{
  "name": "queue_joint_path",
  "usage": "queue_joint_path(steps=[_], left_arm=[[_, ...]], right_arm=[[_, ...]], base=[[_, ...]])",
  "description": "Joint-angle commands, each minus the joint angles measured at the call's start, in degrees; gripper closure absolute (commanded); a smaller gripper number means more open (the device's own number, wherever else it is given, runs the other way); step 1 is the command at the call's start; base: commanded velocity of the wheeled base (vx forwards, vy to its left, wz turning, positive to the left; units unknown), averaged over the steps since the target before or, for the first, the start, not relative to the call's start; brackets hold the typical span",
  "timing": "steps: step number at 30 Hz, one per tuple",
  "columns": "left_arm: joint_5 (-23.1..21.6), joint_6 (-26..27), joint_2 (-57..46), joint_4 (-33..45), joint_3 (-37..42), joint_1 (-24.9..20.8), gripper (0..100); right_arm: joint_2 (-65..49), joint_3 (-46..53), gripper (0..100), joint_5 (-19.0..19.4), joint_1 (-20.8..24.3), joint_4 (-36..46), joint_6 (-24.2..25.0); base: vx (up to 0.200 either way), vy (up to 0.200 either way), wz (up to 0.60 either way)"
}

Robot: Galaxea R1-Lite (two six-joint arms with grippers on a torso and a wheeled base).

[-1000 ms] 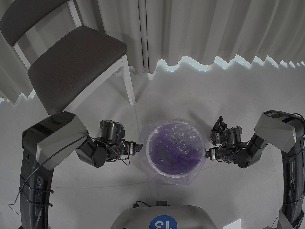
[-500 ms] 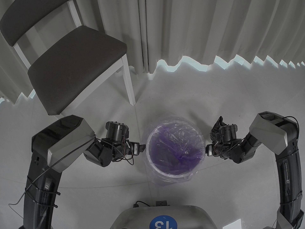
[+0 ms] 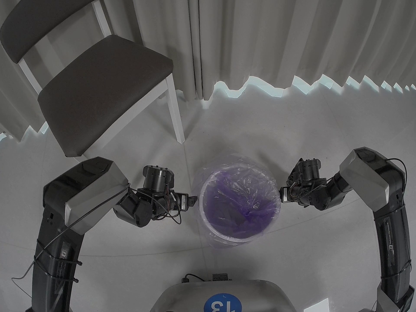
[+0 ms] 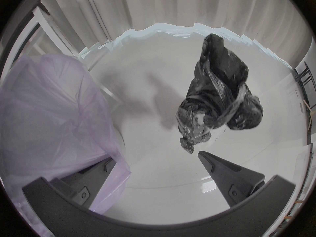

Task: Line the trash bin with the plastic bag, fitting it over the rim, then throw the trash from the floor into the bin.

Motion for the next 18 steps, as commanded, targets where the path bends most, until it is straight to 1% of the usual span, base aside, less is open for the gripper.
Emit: queue_joint_path(steps=[1,9,11,18], left_arm=[[-0.11,-0.19,-1.35,-0.09,0.74,0.29,0],[-0.11,-0.46,-3.98,-0.53,3.11,0.37,0],[-0.11,-0.37,-5.48,-0.88,4.43,0.37,0],[-0.11,-0.46,-7.59,-1.06,5.31,0.29,0]], right_arm=[[0.63,0.28,0,-0.04,0.33,-0.11,0.07],[-0.51,3.09,0,0.05,0.24,-0.82,0.34],[-4.47,6.43,0,0.58,-0.37,-0.82,1.22],[-9.48,11.80,0,1.46,-2.74,-1.34,2.36]], base=[[0.000,0.000,0.00],[0.000,0.000,0.00],[0.000,0.000,0.00],[0.000,0.000,0.00]])
